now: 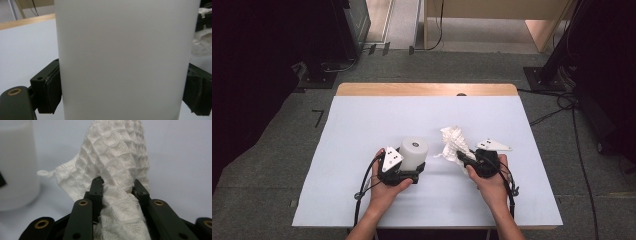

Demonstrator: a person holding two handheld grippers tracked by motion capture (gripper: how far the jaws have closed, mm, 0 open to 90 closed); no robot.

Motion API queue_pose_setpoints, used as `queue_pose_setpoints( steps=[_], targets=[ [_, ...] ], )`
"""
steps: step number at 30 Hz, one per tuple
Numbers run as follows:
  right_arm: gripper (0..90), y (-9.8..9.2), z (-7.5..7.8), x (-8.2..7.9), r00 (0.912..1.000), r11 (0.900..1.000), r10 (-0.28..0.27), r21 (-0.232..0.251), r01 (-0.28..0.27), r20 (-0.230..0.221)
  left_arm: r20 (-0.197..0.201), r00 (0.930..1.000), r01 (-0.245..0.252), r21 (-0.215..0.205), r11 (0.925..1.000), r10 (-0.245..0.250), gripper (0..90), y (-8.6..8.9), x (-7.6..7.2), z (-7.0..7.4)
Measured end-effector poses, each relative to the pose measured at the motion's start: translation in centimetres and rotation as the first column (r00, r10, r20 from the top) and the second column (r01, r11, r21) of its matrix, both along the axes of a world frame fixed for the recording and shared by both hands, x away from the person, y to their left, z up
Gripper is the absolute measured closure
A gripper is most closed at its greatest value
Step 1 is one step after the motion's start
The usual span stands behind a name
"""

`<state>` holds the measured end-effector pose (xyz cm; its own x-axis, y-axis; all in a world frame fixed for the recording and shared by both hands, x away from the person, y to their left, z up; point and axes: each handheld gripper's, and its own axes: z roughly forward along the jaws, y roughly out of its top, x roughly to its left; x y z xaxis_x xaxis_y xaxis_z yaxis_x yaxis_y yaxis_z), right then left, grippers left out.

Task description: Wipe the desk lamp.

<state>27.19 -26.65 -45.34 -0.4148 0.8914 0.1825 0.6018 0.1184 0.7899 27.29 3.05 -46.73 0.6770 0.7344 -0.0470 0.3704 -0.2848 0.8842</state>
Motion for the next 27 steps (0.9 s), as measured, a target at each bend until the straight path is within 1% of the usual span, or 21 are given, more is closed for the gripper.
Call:
queue_pose_setpoints(
  steps=[1, 2, 3, 4, 6, 7, 9, 11, 13, 15, 16, 17, 19, 20, 23, 24, 26, 27],
  targets=[
    [67.8, 0.0, -0.4, 0.1, 0.9999, 1.0, -0.005, -0.029, 0.004, -0.015, 0.004, 1.0, 0.005, -0.004, 1.0, -0.005, 8.2, 0.2, 0.0, -0.2],
    [67.6, 0.0, -0.8, 0.3, 0.9994, 0.999, -0.007, -0.047, 0.006, -0.033, 0.002, 0.9999, 0.011, -0.009, 0.9999, -0.011, 8.2, 0.4, -0.1, -0.2],
    [67.4, 0.0, -1.2, 0.4, 0.9988, 0.998, -0.01, -0.065, 0.007, -0.047, 0.0, 0.9997, 0.023, -0.009, 0.9997, -0.023, 8.2, 0.6, -0.1, -0.2],
    [67.2, 0.0, -1.6, 0.5, 0.9982, 0.997, -0.014, -0.08, 0.009, -0.059, 0.003, 0.9992, 0.04, 0.001, 0.9992, -0.04, 8.1, 0.8, -0.2, -0.2],
    [65.8, 0.0, -2.3, 0.6, 0.9969, 0.996, -0.012, -0.088, 0.005, -0.078, 0.014, 0.9973, 0.072, 0.031, 0.9969, -0.073, 8.0, 1.1, -0.5, -0.2],
    [64.6, 0.0, -2.4, 0.6, 0.9962, 0.996, -0.006, -0.092, -0.002, -0.087, 0.016, 0.9965, 0.082, 0.039, 0.9959, -0.082, 7.8, 1.4, -0.6, -0.2],
    [61.9, 0.2, -2.6, 0.7, 0.9956, 0.994, -0.002, -0.105, -0.008, -0.093, 0.001, 0.9944, 0.106, 0.039, 0.9936, -0.106, 6.9, 2.0, -0.7, -0.2],
    [59.1, 0.3, -2.7, 0.8, 0.9952, 0.994, 0.001, -0.112, -0.012, -0.098, -0.012, 0.9915, 0.13, 0.024, 0.9912, -0.13, 5.5, 2.7, -0.9, -0.1],
    [55.9, 0.3, -2.7, 0.8, 0.9945, 0.994, 0.008, -0.11, -0.019, -0.105, -0.002, 0.9914, 0.131, 0.025, 0.9911, -0.131, 5.2, 3.2, -1.1, 0.1],
    [51.6, 0.3, -2.5, 0.7, 0.9949, 0.994, 0.008, -0.108, -0.019, -0.1, 0.015, 0.9895, 0.143, 0.023, 0.9894, -0.144, 5.1, 3.6, -1.3, 0.4],
    [50.1, 0.2, -2.4, 0.7, 0.9958, 0.995, 0.014, -0.102, -0.023, -0.09, 0.009, 0.9883, 0.152, 0.024, 0.9881, -0.152, 5.2, 3.7, -1.3, 0.4],
    [48.3, 0.1, -2.2, 0.7, 0.9962, 0.996, 0.016, -0.09, -0.024, -0.085, 0.004, 0.9868, 0.162, 0.033, 0.9863, -0.162, 5.2, 3.7, -1.3, 0.4],
    [44.8, -0.1, -1.8, 0.6, 0.9972, 0.998, 0.021, -0.052, -0.025, -0.071, 0.009, 0.984, 0.177, 0.038, 0.9834, -0.178, 7.2, 3.8, -1.4, 0.4],
    [44.0, -0.1, -1.6, 0.7, 0.9976, 0.999, 0.025, -0.041, -0.028, -0.064, 0.012, 0.9841, 0.177, 0.043, 0.9834, -0.177, 7.5, 3.7, -1.5, 0.4],
    [43.5, 0.1, -1.6, 0.7, 0.9981, 0.998, 0.026, -0.054, -0.029, -0.057, 0.03, 0.9839, 0.174, 0.065, 0.9827, -0.176, 8.2, 3.4, -1.7, 0.5],
    [44.4, 0.1, -1.7, 0.8, 0.9976, 0.997, 0.026, -0.066, -0.031, -0.063, 0.031, 0.9844, 0.171, 0.067, 0.983, -0.173, 8.3, 3.3, -1.7, 0.5],
    [47.4, 0.3, -2.4, 1.1, 0.9949, 0.996, 0.021, -0.087, -0.03, -0.098, 0.04, 0.9853, 0.163, 0.077, 0.9837, -0.166, 8.4, 2.9, -1.6, 0.6],
    [49.2, 0.4, -2.6, 1.2, 0.9933, 0.995, 0.018, -0.092, -0.028, -0.114, 0.049, 0.9861, 0.155, 0.074, 0.9852, -0.159, 8.4, 2.5, -1.5, 0.6]
  ],
)
